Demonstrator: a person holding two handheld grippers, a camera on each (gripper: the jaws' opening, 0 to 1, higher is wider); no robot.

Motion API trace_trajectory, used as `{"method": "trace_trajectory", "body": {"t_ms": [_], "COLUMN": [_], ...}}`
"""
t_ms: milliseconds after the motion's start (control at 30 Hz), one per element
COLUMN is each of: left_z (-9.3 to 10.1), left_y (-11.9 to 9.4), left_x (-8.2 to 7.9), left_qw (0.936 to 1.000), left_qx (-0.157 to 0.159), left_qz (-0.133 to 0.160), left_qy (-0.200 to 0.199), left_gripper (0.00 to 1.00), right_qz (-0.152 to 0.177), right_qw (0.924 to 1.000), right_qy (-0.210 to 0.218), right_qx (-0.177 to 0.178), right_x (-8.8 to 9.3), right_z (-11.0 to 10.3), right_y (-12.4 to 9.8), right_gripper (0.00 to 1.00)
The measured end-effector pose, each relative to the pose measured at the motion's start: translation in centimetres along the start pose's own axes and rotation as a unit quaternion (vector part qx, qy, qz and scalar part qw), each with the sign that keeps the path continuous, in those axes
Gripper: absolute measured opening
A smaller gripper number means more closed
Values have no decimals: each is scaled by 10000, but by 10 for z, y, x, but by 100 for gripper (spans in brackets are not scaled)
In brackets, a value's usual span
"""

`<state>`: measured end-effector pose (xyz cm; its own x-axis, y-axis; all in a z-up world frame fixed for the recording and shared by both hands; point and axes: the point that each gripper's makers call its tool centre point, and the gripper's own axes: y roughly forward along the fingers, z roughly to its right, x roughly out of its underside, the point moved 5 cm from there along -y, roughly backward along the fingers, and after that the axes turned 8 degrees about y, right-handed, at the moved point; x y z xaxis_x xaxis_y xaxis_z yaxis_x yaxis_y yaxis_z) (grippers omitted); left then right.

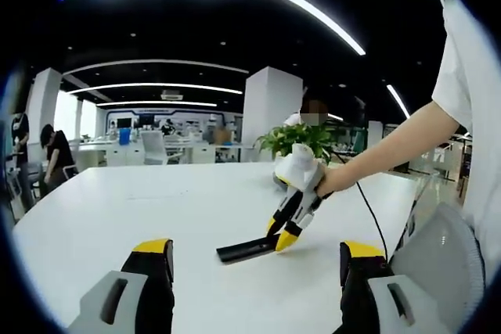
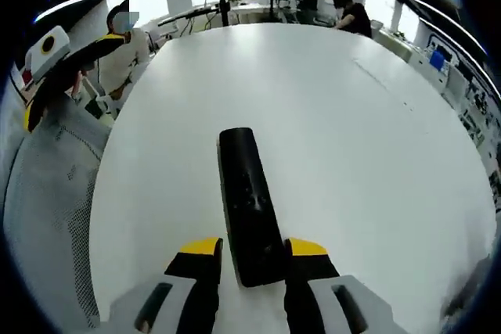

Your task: Press the specified remote control buttons in sequence, fully releasing each button before pressing the next.

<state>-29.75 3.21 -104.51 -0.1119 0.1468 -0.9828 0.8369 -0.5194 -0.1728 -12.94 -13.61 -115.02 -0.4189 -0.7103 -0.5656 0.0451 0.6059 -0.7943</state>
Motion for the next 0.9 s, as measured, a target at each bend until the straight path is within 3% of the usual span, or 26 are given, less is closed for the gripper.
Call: {"method": "trace_trajectory", "body": {"t_ms": [100, 200, 333, 467, 600, 700, 900], "left_z": [-1, -1, -1, -2, -3, -3, -2], "left_y": [0, 0, 1, 1, 1, 1, 2], "left_x": [1, 1, 1, 1, 0, 1, 2], "left_qw": [10000, 10000, 10000, 10000, 9999, 9999, 9999], "left_qx": [-8, -1, 15, 2, -19, -27, 3], "left_qz": [-9, -33, -37, -18, -7, -15, -64], "left_qy": [-43, -38, -65, -86, -115, -144, -152], "left_gripper": [91, 91, 91, 91, 91, 91, 91], "right_qz": [687, 1379, 2007, 2291, 2759, 2928, 3020], "right_qw": [9942, 9783, 9623, 9523, 9319, 9217, 9160], "right_qy": [824, 1548, 1819, 1947, 2198, 2349, 2406], "right_qx": [-106, -57, 245, 526, 849, 980, 1088], "right_x": [0, 2, 6, 14, 25, 35, 54], "right_z": [-3, -3, -8, -14, -22, -27, -45], "right_y": [-2, -6, -16, -25, -42, -54, -76], "right_gripper": [41, 47, 51, 61, 68, 72, 71]}}
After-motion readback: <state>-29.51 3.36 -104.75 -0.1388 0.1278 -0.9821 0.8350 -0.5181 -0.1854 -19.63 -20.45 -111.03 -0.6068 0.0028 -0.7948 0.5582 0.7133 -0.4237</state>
